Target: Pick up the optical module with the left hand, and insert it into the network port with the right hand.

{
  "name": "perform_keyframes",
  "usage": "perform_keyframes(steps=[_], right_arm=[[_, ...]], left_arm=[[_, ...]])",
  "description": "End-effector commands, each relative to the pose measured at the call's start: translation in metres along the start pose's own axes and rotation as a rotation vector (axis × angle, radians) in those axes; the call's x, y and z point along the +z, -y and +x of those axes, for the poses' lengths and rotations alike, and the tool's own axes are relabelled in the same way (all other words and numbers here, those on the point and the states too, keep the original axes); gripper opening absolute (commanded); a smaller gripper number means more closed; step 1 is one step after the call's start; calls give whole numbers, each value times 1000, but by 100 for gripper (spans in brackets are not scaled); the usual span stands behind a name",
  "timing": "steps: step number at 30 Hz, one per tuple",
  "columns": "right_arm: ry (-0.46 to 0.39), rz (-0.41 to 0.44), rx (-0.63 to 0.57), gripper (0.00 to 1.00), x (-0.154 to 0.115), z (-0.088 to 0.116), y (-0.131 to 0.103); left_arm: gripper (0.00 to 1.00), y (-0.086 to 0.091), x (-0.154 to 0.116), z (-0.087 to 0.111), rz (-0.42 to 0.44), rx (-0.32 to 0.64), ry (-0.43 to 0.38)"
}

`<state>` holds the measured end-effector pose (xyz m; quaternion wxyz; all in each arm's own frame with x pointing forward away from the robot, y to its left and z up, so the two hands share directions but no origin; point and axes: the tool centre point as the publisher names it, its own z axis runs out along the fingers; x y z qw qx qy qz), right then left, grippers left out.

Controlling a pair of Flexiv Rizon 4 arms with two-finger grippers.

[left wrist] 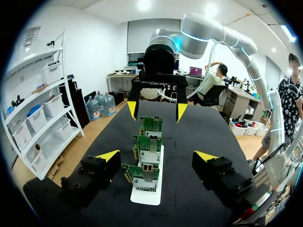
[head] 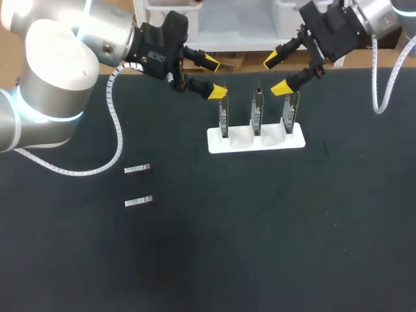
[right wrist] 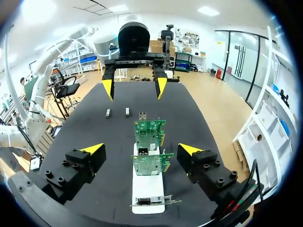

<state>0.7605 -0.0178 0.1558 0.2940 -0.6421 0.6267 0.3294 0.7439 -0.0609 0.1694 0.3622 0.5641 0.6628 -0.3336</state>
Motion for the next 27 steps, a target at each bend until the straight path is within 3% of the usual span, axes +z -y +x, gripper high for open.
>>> perform_keyframes(steps=[1, 8, 13, 20, 23, 27], right_arm=[[1, 3, -1, 100, 0, 0, -1], [1, 3, -1, 100, 0, 0, -1], [1, 3, -1, 100, 0, 0, -1], [1, 3, -1, 100, 0, 0, -1], [1, 3, -1, 100, 0, 0, -1], [1, 3, -1, 100, 0, 0, -1]], left_arm=[[100, -1, 1, -1, 1, -2, -6], [100, 0, -1, 0, -3, 3, -7], [100, 6, -21, 3, -54, -7, -88], [100, 30, -58, 11, -119, -15, -256], [100, 40, -67, 20, -136, -26, -385], [100, 54, -79, 37, -137, -29, -500]])
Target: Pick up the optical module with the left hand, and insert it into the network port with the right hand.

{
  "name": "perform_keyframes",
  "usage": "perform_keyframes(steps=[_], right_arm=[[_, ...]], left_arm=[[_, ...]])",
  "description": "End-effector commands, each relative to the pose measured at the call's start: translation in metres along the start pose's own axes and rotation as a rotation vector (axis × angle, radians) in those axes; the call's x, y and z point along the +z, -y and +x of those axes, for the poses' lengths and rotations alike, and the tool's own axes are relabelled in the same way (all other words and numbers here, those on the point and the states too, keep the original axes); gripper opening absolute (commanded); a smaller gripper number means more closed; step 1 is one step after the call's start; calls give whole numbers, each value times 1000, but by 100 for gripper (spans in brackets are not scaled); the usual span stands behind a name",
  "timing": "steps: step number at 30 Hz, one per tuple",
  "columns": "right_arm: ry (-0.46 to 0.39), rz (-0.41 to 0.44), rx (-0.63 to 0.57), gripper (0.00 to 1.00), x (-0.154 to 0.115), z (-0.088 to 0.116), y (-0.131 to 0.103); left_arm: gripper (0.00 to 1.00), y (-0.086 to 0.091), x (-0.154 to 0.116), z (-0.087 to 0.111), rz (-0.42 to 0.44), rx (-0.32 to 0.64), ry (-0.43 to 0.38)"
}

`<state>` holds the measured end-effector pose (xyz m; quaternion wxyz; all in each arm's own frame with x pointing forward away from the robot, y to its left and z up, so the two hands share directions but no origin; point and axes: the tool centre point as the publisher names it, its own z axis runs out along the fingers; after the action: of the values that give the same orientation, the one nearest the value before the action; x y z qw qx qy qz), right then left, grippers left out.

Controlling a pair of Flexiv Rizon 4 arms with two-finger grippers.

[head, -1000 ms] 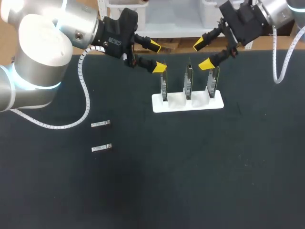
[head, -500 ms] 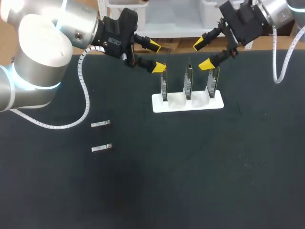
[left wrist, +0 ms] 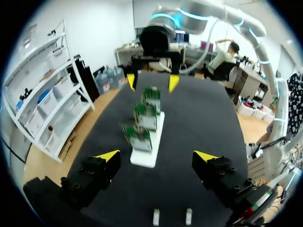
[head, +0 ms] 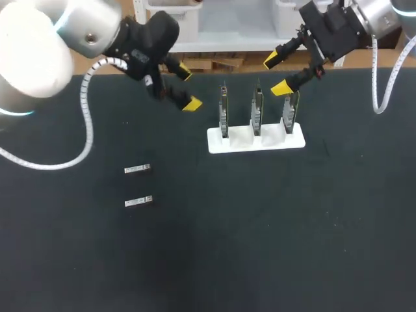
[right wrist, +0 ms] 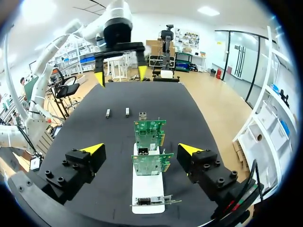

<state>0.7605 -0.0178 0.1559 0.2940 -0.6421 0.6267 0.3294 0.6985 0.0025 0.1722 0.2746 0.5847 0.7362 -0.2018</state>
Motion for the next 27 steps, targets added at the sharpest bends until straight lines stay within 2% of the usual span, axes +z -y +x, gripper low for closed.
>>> perform_keyframes(steps=[1, 10, 19, 22, 27], right_arm=[[2, 3, -1, 100, 0, 0, -1], [2, 3, -1, 100, 0, 0, -1], [2, 3, -1, 100, 0, 0, -1], [2, 3, -1, 100, 0, 0, -1], [2, 3, -1, 100, 0, 0, -1]], left_arm=[[100, 18, -19, 16, -20, -4, -195], [100, 27, -20, 57, 47, -18, -357], [100, 39, -14, 95, 116, -55, -470], [100, 43, -16, 108, 111, -85, -458], [100, 43, -16, 111, 92, -111, -426]])
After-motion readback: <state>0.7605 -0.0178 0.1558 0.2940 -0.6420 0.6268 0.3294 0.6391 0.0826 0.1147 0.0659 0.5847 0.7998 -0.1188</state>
